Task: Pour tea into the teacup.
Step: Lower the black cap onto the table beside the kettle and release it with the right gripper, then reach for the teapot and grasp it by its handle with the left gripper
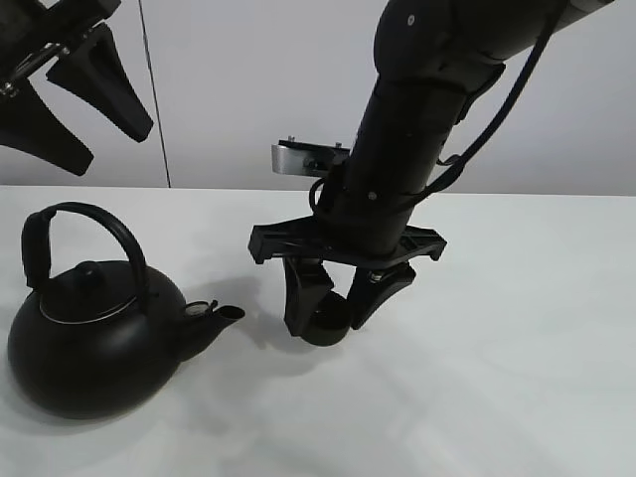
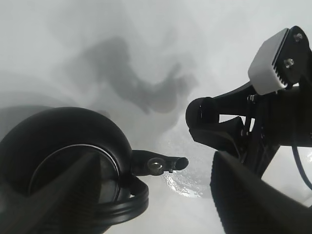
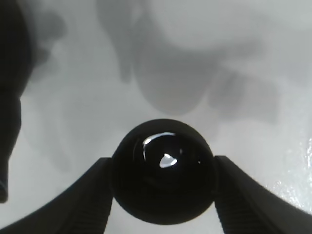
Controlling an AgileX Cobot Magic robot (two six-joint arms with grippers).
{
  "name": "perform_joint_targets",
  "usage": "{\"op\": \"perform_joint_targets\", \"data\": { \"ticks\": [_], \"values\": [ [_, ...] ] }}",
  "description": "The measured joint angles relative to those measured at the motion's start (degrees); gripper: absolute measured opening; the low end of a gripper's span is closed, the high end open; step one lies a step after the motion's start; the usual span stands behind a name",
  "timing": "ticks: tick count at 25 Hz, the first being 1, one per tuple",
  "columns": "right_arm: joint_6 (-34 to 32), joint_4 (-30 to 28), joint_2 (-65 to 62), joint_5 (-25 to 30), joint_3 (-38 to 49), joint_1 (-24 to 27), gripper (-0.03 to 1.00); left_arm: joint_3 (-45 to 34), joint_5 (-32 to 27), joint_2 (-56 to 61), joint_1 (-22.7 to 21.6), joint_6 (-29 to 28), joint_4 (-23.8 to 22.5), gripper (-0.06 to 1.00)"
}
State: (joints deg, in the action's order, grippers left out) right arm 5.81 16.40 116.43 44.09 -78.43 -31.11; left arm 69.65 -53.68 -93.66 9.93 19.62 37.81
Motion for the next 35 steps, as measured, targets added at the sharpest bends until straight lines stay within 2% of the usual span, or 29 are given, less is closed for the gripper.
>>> {"op": "perform_joint_targets", "data": {
  "ticks": [9, 19, 35],
  "values": [
    [0.00, 3.98, 0.00, -3.16, 0.00, 0.00, 0.40, 0.00, 0.05, 0.00, 0.00, 0.00, 0.00, 0.47],
    [0.00, 4.95, 1.94, -1.68, 0.00, 0.00, 0.40, 0.00, 0.05, 0.00, 0.00, 0.00, 0.00, 0.47],
    [0.65, 8.94, 4.48, -4.59, 0.00, 0.00, 0.40, 0.00, 0.12, 0.00, 0.00, 0.00, 0.00, 0.47]
  ]
}}
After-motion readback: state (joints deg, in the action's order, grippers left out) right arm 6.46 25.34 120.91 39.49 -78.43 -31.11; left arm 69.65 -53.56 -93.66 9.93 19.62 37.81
